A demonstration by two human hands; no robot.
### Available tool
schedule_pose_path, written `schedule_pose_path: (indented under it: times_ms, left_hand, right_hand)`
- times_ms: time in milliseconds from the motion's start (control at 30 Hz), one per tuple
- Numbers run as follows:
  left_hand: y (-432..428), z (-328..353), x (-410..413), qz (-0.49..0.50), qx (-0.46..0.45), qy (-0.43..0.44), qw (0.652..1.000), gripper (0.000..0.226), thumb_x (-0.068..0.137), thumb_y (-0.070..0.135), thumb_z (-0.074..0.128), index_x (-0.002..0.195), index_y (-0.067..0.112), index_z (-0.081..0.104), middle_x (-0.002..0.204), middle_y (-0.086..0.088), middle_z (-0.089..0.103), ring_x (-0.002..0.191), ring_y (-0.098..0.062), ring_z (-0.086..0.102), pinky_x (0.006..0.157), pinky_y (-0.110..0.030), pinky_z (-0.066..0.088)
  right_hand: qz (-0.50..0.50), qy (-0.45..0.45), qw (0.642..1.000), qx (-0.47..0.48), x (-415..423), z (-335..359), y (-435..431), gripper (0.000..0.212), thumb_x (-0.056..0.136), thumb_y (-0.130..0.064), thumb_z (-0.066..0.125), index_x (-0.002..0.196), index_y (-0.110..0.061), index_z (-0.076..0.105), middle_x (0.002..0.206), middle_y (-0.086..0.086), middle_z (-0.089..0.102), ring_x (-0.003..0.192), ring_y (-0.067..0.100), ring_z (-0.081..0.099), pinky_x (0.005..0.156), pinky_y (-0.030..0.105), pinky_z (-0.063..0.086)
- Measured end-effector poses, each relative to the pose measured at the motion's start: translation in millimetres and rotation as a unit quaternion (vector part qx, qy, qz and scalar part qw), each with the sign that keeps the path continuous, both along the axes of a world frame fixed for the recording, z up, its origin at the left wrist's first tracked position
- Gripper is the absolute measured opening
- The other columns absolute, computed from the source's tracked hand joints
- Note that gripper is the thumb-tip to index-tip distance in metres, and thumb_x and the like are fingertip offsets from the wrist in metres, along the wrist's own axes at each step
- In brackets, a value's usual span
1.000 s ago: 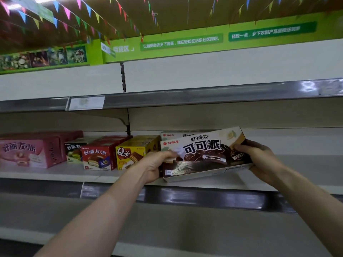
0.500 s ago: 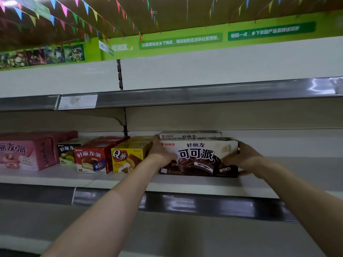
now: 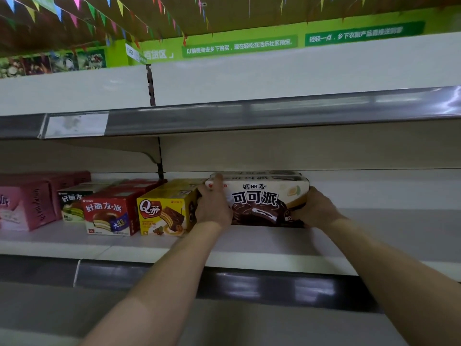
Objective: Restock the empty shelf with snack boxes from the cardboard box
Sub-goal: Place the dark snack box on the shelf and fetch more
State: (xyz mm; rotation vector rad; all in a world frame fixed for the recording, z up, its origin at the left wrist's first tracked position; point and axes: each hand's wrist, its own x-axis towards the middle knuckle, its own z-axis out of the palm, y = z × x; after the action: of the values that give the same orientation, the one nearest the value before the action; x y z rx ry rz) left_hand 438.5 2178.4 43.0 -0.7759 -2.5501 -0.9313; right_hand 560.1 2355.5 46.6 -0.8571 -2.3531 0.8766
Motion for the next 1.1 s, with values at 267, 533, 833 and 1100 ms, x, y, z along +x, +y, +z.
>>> schedule_pose_path:
  times_ms: [267, 533, 833, 1100]
  left_hand:
    - [8, -12, -12, -0.008, 0.007, 0.024, 1.0, 0.094, 0.088, 0.014, 0.064, 0.154, 0.028, -0.001, 0.142, -0.021, 0.021, 0.106, -0.04, 0.055, 0.084, -0.046, 0.052]
    - [9, -7, -3, 0.076, -0.152, 0.25, 0.953, 0.095, 0.086, 0.022, 0.065, 0.154, 0.022, -0.001, 0.158, -0.021, 0.001, 0.146, -0.039, 0.006, 0.116, -0.05, 0.02]
    - [12, -11, -3, 0.062, -0.121, 0.303, 0.943, 0.069, 0.086, 0.009, 0.056, 0.148, 0.024, 0.032, 0.133, -0.016, 0.043, 0.12, -0.033, 0.042, 0.09, -0.041, 0.039]
    - [9, -7, -2, 0.093, -0.145, 0.31, 0.935, 0.07, 0.087, 0.021, 0.06, 0.148, 0.024, 0.026, 0.143, -0.013, 0.031, 0.127, -0.032, 0.034, 0.098, -0.04, 0.03]
  right_hand:
    - [-0.053, 0.002, 0.998, 0.018, -8, -7, -5, 0.044, 0.087, -0.014, 0.065, 0.124, -0.006, 0.045, 0.123, 0.014, 0.06, 0.113, 0.031, 0.056, 0.082, 0.029, 0.042]
    - [-0.081, 0.052, 0.966, 0.238, -3, -1, -30, 0.087, 0.084, -0.015, 0.065, 0.152, -0.021, 0.011, 0.151, 0.012, 0.017, 0.136, 0.034, 0.025, 0.095, 0.05, 0.042]
    - [0.0, 0.038, 0.922, 0.386, -10, -2, -44, 0.056, 0.086, -0.005, 0.054, 0.141, -0.012, 0.044, 0.14, 0.017, 0.035, 0.127, 0.038, 0.032, 0.097, 0.043, 0.042]
    - [0.014, 0.047, 0.893, 0.448, -15, -4, -45, 0.052, 0.072, -0.007, 0.062, 0.124, -0.009, 0.062, 0.118, 0.02, 0.055, 0.107, 0.042, 0.052, 0.086, 0.047, 0.044]
